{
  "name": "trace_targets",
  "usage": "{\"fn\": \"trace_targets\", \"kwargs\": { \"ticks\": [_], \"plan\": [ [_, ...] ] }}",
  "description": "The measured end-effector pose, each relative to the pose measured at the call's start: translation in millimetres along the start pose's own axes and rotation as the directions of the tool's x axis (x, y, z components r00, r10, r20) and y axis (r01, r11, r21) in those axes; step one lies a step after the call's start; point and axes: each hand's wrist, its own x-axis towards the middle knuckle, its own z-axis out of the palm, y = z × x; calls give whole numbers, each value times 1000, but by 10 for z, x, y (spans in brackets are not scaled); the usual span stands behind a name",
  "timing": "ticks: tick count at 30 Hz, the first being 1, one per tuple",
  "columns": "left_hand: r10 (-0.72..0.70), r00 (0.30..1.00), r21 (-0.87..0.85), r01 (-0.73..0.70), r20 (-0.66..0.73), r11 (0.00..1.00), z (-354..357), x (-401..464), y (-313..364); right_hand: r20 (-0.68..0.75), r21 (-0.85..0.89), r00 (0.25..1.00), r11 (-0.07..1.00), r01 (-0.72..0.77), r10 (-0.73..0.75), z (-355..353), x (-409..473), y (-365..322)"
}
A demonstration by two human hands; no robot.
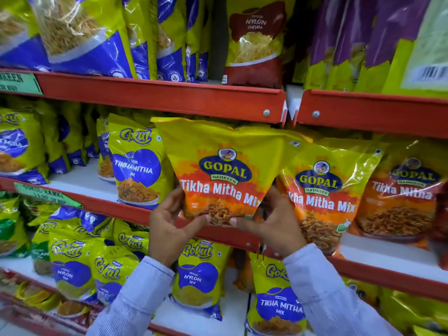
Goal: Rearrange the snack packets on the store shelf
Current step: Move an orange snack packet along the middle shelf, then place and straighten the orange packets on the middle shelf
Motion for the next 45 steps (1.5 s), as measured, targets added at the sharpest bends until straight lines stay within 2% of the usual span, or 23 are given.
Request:
{"fn": "trace_targets", "kwargs": {
  "ticks": [4,8,18,23,28,34,36,37,39,41,43,45],
  "plan": [
    [25,999,-31,-24,30,999,145,-306,423,-17,61,995,993,103,-102,-413,-398,-355],
    [-28,995,-32,31,99,999,501,-547,602,-17,86,994,991,105,-104,-863,-691,-435],
    [-105,943,-28,120,316,992,1942,-1197,540,-232,91,973,996,7,14,-2140,-1482,29],
    [-127,932,-37,148,340,988,2826,-1200,499,-322,34,947,999,-10,20,-2867,-1374,363],
    [-137,938,48,128,319,991,3340,-1055,374,-315,-7,949,1000,-25,21,-3303,-1075,702],
    [-178,936,233,108,305,966,3358,-1129,176,-271,-28,959,995,-99,88,-3337,-1039,941],
    [-118,948,344,9,297,939,3336,-1134,210,-291,-62,954,994,-89,67,-3330,-1067,918],
    [-54,955,388,-66,290,919,3313,-1139,267,-371,-126,928,989,-77,25,-3325,-1090,880],
    [169,942,398,-280,291,873,3316,-1085,461,-576,-339,799,940,-40,-174,-3346,-1082,713],
    [456,840,404,-542,295,737,3404,-941,709,-617,-536,672,844,21,-410,-3416,-962,469],
    [586,755,454,-651,296,609,3546,-699,874,-568,-659,649,752,10,-506,-3533,-719,273],
    [573,748,560,-647,334,518,3667,-442,1003,-566,-671,674,740,-43,-475,-3684,-464,173]
  ]
}}
